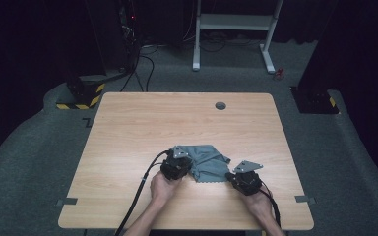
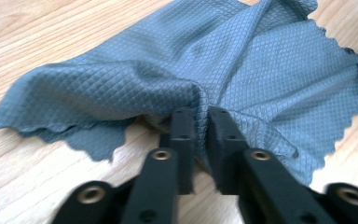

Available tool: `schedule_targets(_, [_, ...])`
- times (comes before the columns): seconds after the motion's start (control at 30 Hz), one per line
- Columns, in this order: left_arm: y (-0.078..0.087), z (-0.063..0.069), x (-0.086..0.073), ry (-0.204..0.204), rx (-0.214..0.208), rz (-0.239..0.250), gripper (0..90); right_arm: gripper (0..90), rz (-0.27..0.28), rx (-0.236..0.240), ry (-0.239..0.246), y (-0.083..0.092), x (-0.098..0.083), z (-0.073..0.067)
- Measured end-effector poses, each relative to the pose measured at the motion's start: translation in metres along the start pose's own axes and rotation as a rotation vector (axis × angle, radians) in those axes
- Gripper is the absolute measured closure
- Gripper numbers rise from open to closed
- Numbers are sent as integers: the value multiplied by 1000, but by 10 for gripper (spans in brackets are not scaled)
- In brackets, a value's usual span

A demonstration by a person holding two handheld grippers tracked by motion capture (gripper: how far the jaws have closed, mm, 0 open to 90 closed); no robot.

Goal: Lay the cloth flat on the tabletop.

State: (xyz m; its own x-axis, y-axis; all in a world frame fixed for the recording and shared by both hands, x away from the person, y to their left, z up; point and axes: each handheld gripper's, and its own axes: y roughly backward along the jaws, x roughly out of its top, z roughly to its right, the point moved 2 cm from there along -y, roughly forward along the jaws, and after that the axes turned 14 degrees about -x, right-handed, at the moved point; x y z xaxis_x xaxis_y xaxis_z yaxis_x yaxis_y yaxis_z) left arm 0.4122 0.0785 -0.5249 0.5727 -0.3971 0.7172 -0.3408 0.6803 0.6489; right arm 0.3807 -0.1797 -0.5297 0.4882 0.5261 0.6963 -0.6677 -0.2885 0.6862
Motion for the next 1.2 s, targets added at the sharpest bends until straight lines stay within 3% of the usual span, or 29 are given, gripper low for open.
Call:
schedule_targets(0.17, [36,3,-4,-20,23,44,876,896,29,7,19,16,6,-2])
schedule_targets(0.3, [61,0,-10,-28,43,25,875,895,37,25,42,25,11,-5])
schedule_targets(0.37, [61,-4,-13,-14,63,16,851,895,31,22,64,21,13,-11])
schedule_targets(0.47, [52,-10,-18,15,60,-1,776,893,13,8,97,9,15,-23])
schedule_targets(0.53, [49,-11,-21,31,66,7,677,878,4,-7,92,5,16,-25])
schedule_targets(0.63, [58,-6,-25,27,91,46,631,852,19,4,70,9,16,-24])
schedule_targets(0.77, [69,2,-38,7,121,38,620,831,45,0,42,21,13,-17])
schedule_targets(0.87, [73,6,-50,-15,161,22,606,815,34,-5,14,22,8,-12])
schedule_targets(1.0, [72,7,-64,8,153,32,603,775,27,-3,-19,19,-2,-11])
schedule_targets(1.13, [65,3,-64,16,145,41,605,755,24,0,-26,16,-4,-16])
schedule_targets(1.2, [60,4,-62,17,123,29,649,756,26,13,-31,14,-3,-17])
